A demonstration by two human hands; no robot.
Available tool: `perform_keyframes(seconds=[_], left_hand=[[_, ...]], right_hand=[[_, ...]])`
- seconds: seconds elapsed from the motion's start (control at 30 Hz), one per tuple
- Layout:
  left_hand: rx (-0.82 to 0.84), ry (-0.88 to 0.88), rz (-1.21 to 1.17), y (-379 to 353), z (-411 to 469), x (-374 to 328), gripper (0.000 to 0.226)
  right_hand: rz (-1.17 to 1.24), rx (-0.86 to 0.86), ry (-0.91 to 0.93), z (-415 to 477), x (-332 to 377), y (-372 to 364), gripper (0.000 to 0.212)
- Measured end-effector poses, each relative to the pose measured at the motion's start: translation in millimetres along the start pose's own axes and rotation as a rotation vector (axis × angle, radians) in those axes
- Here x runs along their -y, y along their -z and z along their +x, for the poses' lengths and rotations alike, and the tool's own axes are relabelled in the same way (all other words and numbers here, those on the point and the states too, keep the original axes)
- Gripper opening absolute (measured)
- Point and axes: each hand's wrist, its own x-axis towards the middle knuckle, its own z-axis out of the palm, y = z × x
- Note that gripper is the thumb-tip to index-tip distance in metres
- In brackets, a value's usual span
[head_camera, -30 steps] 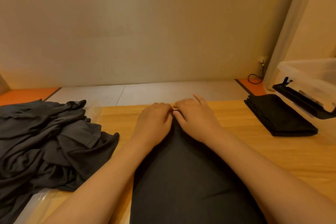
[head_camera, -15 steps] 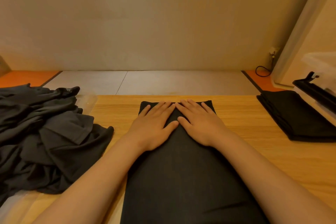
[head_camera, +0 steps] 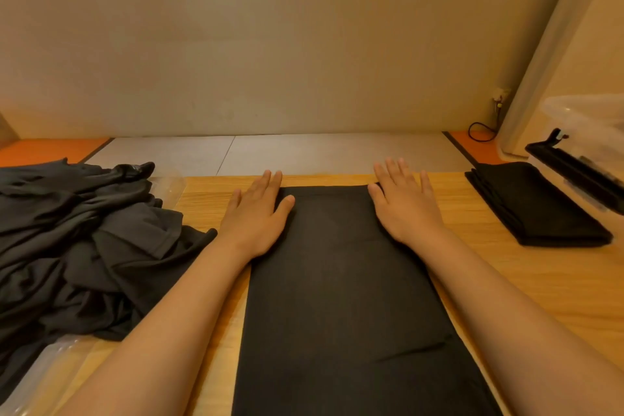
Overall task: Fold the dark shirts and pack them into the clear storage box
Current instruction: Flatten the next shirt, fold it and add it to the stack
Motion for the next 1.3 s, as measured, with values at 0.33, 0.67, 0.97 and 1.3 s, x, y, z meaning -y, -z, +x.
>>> perform_keyframes(seconds=[0.33,0.67,0.97,1.3], left_hand=[[0.208,-0.357,-0.004,23,-129,-42,0.06],[0.243,-0.432,0.058,14,-202,-23,0.075],[0.156,-0.578,0.064,13,-246,-12,0.061],[-0.155,-0.668,0.23,-14,-267,11,0.06]], right_hand=[[0.111,0.143,0.419,-151,31,55,0.055],[0.015,0.259,0.286,-226,-10,36,0.081],[-0.02,0.164,0.388,-256,-20,37,0.071],[-0.075,-0.153,0.496,-294,-40,6,0.061]])
